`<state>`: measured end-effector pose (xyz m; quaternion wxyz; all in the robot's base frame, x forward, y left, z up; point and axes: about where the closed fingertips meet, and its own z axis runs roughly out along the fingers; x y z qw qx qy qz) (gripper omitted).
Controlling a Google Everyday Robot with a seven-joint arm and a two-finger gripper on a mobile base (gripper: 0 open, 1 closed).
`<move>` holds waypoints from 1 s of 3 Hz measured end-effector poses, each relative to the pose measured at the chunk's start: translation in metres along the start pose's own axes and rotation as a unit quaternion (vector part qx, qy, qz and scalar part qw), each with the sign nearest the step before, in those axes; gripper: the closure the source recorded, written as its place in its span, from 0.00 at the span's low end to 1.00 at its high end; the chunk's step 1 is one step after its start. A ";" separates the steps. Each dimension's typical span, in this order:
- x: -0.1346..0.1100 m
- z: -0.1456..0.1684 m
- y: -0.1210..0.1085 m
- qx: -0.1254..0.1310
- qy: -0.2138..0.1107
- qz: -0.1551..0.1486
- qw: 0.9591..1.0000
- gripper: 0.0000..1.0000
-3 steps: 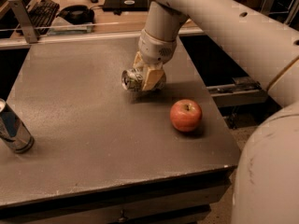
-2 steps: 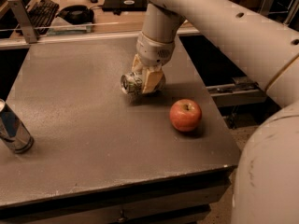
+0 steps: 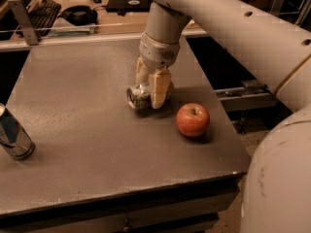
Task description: Knock 7up can over
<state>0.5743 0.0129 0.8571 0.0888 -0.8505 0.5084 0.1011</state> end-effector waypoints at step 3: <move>0.069 -0.040 -0.002 0.046 -0.082 0.094 0.991 0.00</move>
Offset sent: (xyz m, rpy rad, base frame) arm 0.0098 -0.0459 0.0208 0.0622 0.0546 -0.1123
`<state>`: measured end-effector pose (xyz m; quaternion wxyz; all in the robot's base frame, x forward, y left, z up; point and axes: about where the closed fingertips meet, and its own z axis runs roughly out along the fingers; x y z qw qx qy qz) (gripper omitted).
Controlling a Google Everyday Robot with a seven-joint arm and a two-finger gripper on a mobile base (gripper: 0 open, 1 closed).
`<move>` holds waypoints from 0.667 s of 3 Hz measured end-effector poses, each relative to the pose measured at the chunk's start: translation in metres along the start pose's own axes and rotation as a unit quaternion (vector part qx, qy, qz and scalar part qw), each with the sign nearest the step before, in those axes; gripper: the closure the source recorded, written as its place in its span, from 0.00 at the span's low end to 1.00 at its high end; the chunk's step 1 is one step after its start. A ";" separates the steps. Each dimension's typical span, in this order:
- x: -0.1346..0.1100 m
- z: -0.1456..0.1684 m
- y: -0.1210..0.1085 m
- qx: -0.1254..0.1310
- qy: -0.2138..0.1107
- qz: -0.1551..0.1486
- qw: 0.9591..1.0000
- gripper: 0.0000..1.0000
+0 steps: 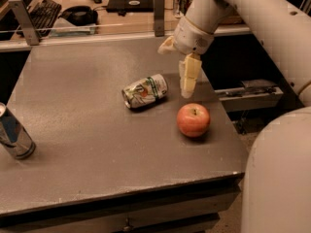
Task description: Knock 7up can over
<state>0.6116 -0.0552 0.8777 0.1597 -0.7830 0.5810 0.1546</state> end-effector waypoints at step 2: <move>0.027 -0.052 -0.022 0.076 -0.076 0.040 0.993 0.00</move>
Offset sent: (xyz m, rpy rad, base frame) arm 0.0168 -0.0398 0.0193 0.1249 -0.0032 -0.1029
